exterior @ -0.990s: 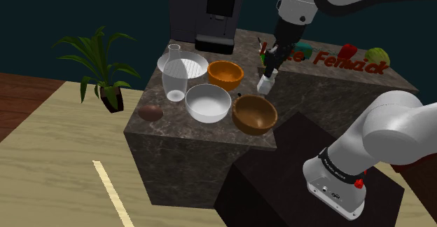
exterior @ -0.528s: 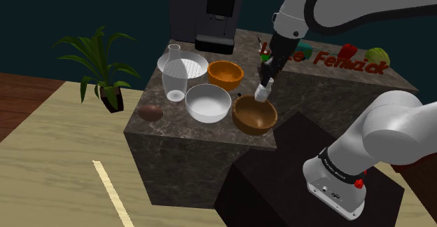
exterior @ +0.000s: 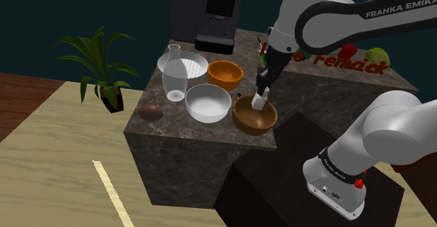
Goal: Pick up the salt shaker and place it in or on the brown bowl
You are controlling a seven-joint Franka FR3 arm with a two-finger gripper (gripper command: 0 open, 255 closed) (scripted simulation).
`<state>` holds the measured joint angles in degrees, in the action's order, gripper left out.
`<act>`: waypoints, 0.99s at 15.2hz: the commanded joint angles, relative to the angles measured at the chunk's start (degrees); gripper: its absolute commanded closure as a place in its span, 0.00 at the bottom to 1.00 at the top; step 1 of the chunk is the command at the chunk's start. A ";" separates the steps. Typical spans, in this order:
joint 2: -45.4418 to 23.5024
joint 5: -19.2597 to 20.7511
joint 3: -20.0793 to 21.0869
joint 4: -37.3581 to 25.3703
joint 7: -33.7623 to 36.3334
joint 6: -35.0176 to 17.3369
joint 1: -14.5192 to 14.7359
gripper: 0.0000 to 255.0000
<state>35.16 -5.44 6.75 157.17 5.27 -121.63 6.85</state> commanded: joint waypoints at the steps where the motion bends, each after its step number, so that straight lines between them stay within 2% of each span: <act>1: -1.00 -0.05 0.07 1.08 -0.10 -2.10 -0.03 1.00; 3: -1.77 -0.13 0.16 1.87 -0.13 -3.67 -0.02 1.00; 10: -1.77 -0.13 0.16 1.87 -0.12 -3.66 -0.02 1.00; 11: -1.77 -0.13 0.16 1.87 -0.12 -3.66 -0.02 0.00; 15: -1.77 -0.13 0.16 1.87 -0.12 -3.66 -0.02 0.00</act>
<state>33.39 -5.57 6.91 159.04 5.15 -125.29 6.84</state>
